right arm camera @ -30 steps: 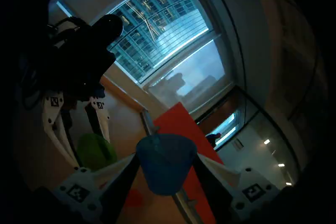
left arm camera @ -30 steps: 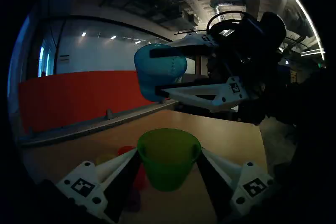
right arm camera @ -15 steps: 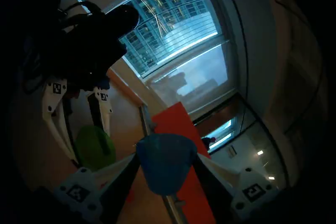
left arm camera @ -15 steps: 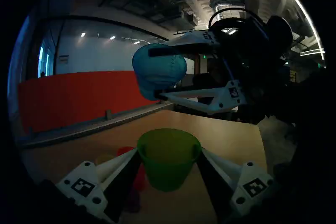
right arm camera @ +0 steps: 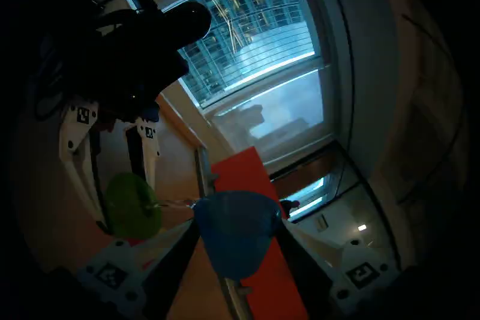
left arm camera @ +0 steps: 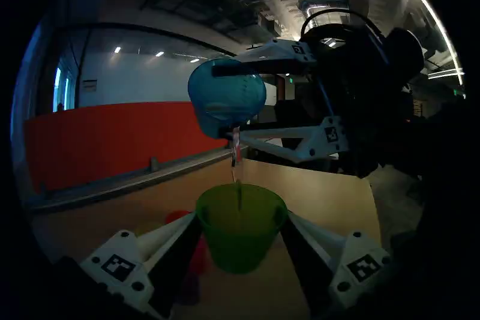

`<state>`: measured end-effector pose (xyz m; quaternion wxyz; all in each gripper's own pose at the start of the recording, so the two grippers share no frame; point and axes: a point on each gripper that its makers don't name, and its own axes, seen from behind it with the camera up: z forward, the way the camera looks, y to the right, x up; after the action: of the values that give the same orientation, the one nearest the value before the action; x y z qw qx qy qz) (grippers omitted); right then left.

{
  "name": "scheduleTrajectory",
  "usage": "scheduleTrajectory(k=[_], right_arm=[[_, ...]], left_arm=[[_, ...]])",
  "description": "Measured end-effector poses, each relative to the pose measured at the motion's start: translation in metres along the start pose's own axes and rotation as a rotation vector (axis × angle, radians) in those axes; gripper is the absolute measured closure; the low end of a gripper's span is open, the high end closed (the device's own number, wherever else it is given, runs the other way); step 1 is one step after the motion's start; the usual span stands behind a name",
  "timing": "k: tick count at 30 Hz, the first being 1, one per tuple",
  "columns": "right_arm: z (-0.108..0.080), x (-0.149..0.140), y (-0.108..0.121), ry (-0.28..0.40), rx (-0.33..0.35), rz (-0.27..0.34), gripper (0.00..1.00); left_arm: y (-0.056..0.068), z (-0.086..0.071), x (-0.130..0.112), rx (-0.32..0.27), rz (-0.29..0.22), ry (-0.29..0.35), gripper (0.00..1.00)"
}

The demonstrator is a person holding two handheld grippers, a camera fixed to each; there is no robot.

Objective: Pour water

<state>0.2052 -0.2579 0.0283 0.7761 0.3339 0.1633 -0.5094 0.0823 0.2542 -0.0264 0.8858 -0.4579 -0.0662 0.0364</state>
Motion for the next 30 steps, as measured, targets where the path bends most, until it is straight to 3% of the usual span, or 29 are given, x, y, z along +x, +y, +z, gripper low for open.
scheduleTrajectory(k=[30], right_arm=[[0.001, 0.002, 0.011, -0.004, -0.028, -0.125, 0.10]], left_arm=[[0.001, -0.002, 0.002, 0.001, 0.006, -0.003, 0.14]])
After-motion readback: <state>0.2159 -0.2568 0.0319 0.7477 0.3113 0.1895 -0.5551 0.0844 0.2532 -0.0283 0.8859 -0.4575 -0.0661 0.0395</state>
